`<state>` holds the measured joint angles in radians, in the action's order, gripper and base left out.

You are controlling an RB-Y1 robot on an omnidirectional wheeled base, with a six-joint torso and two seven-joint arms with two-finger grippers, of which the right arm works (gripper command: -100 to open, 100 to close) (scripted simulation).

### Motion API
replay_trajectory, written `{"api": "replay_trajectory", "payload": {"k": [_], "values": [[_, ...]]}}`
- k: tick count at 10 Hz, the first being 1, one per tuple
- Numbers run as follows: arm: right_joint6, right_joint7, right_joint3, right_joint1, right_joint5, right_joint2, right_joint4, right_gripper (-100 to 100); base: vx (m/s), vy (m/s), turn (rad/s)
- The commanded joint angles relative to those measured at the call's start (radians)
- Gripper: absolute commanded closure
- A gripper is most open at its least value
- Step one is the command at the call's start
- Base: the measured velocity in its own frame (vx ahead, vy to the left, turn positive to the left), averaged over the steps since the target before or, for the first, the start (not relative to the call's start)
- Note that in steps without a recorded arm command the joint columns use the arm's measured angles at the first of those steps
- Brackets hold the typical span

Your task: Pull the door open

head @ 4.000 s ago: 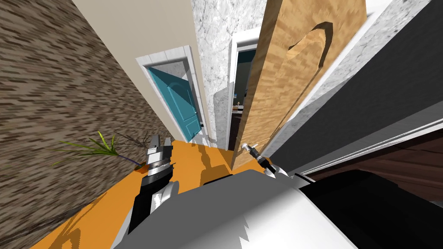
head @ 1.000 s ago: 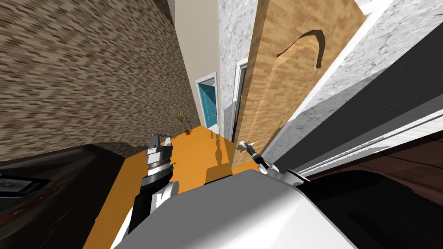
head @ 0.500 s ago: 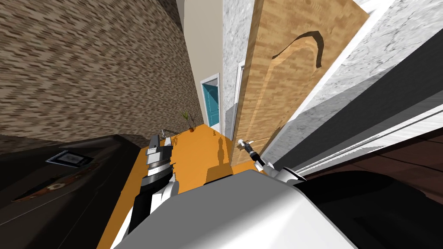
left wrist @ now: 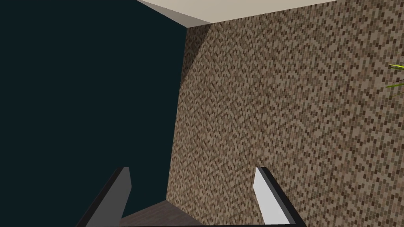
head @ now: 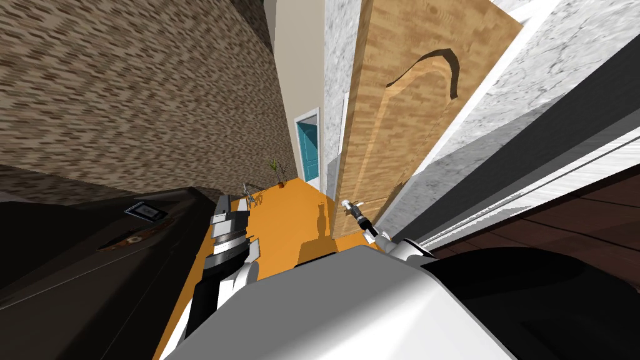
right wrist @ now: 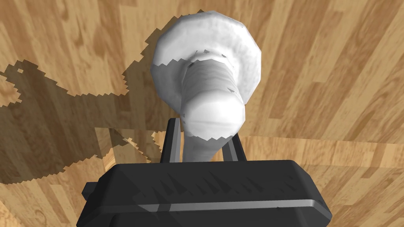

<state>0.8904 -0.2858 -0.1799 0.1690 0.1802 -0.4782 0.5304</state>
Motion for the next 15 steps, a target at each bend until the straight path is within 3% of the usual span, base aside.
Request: {"api": "replay_trajectory", "payload": {"k": [1,2,11,12,15], "values": [[-0.019,0.006,0.002,-0.015,0.000,0.001,0.034,100,-0.024,-0.019,0.001],[-0.041,0.016,0.014,-0.001,-0.003,0.013,0.038,100,-0.007,0.018,0.050],[-0.041,0.016,0.014,-0.001,-0.003,0.013,0.038,100,0.000,0.000,-0.001],[-0.016,-0.012,-0.017,-0.025,-0.018,-0.013,0.061,100,0.011,-0.024,-0.067],[0.013,-0.036,-0.050,-0.044,-0.034,-0.033,0.081,100,0.010,-0.021,-0.058]]}}
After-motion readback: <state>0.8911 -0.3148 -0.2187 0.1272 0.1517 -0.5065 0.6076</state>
